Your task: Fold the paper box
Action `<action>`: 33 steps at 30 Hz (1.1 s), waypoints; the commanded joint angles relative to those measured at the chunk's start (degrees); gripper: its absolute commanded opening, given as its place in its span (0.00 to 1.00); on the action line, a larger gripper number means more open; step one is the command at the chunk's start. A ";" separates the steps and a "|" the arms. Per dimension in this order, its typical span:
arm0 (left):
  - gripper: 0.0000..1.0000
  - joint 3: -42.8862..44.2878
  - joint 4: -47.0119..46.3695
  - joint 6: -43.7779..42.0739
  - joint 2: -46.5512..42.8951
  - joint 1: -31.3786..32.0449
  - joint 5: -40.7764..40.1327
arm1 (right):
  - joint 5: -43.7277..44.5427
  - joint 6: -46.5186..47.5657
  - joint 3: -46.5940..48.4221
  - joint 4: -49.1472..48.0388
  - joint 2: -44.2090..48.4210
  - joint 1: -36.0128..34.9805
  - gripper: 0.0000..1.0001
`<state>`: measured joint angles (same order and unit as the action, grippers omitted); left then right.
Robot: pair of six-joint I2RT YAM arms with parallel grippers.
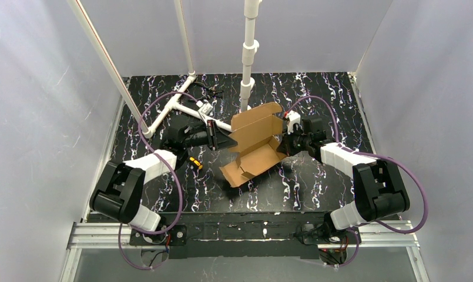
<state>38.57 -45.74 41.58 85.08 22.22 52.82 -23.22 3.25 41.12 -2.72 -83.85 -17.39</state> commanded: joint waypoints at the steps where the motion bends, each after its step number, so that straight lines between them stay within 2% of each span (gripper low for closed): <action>1: 0.36 -3.87 -1.01 1.51 -6.24 -0.51 -3.22 | -2.55 -0.20 1.06 -1.78 0.95 -0.45 0.01; 7: 0.67 -14.71 4.55 2.72 -25.20 -2.00 -17.32 | -1.02 -0.58 0.18 -2.59 1.94 -0.03 0.01; 9: 0.74 -18.51 9.35 5.49 -34.65 -2.66 -24.17 | -0.57 -0.85 -0.11 -2.93 2.32 0.30 0.01; 10: 0.71 -20.29 12.36 7.21 -38.29 -2.83 -26.97 | -0.37 -1.01 -0.30 -3.09 2.44 0.41 0.01; 12: 0.55 -24.01 17.73 12.75 -45.61 -3.13 -30.90 | 0.42 -1.30 -0.60 -3.44 2.79 0.59 0.01; 16: 0.37 -30.31 23.84 23.92 -52.88 -3.37 -28.29 | 2.45 -1.96 -1.24 -4.30 3.49 0.78 0.01; 20: 0.32 -33.65 24.68 27.35 -50.27 -2.32 -24.70 | 2.21 -2.19 -1.48 -4.75 2.97 0.78 0.01; 25: 0.19 -34.24 24.74 26.49 -43.93 -0.49 -28.33 | 2.56 -1.93 -1.43 -4.66 3.14 0.78 0.01; 29: 0.18 -29.90 23.76 23.80 -33.10 4.11 -30.52 | 2.02 -1.93 -1.27 -4.67 2.62 0.78 0.01; 33: 0.19 -25.37 16.91 23.05 -22.07 9.70 -32.08 | 1.69 -2.07 -1.22 -4.60 2.45 0.78 0.01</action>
<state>8.25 -22.13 66.48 55.96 28.10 23.05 -20.97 1.67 39.94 -4.82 -82.48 -16.88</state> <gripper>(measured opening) 0.187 0.057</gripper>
